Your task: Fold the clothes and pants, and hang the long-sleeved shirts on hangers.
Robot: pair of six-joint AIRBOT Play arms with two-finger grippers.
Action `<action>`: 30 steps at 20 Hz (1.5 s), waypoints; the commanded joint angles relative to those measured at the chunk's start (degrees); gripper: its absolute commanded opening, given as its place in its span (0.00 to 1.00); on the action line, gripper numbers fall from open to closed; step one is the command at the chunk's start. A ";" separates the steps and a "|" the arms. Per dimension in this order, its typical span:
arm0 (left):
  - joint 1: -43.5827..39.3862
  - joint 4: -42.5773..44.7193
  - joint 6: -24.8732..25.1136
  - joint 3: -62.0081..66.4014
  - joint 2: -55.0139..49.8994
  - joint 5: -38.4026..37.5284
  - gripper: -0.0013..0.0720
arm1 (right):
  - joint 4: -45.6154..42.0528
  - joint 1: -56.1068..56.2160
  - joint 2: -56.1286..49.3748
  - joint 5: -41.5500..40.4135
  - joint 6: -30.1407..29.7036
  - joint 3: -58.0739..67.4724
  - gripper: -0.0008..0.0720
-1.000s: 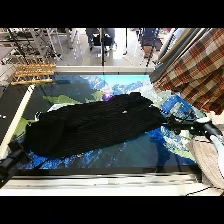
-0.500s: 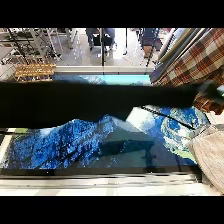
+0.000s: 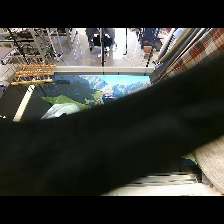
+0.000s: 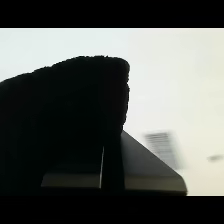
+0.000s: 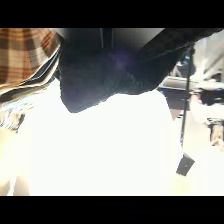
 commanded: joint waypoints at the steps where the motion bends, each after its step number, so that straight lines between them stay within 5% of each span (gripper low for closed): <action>1: 1.92 26.75 -5.84 3.19 -1.31 3.28 0.04 | -2.73 0.04 -0.35 7.28 -0.92 2.45 0.07; 3: -2.32 53.79 -16.57 3.17 -3.41 -1.66 0.04 | -1.27 0.07 -3.19 18.93 1.01 0.70 0.07; 4: -4.72 63.91 -18.16 3.13 -4.74 -5.55 0.04 | -0.39 0.11 -4.81 26.95 2.80 -0.94 0.07; 7: -11.23 79.19 -19.63 -3.98 -7.02 -12.94 0.04 | 3.39 0.61 -7.19 37.97 3.32 -12.57 0.07; 12: -7.91 79.91 -16.11 -24.00 -6.03 -12.90 0.04 | -1.38 4.90 -5.62 38.29 4.15 -32.92 0.07; 17: -5.68 80.63 -10.91 -27.58 -9.42 -8.00 0.04 | -3.34 7.26 -8.90 33.66 7.72 -39.41 0.07; 21: -16.87 80.35 -10.47 -27.56 -22.40 3.91 0.04 | -3.43 12.92 -24.76 19.37 9.49 -44.33 0.07; 24: -25.81 69.11 -8.63 -24.41 -35.65 19.23 0.04 | -0.83 15.69 -42.77 1.68 13.42 -40.87 0.07; 27: -30.84 63.78 -6.40 -11.28 -49.66 18.25 0.05 | 5.99 17.03 -57.09 -6.93 13.66 -29.53 0.08; 28: -31.85 63.67 -6.54 -6.43 -53.44 18.25 0.12 | 6.32 17.49 -59.87 -7.30 12.87 -25.66 0.08; 29: -32.11 63.60 -6.49 -2.54 -55.95 17.51 0.36 | 6.19 17.62 -61.51 -7.04 12.15 -22.58 0.21; 30: -31.58 63.63 -6.27 0.52 -57.44 15.54 0.73 | 5.81 17.51 -61.75 -6.40 11.87 -20.63 0.55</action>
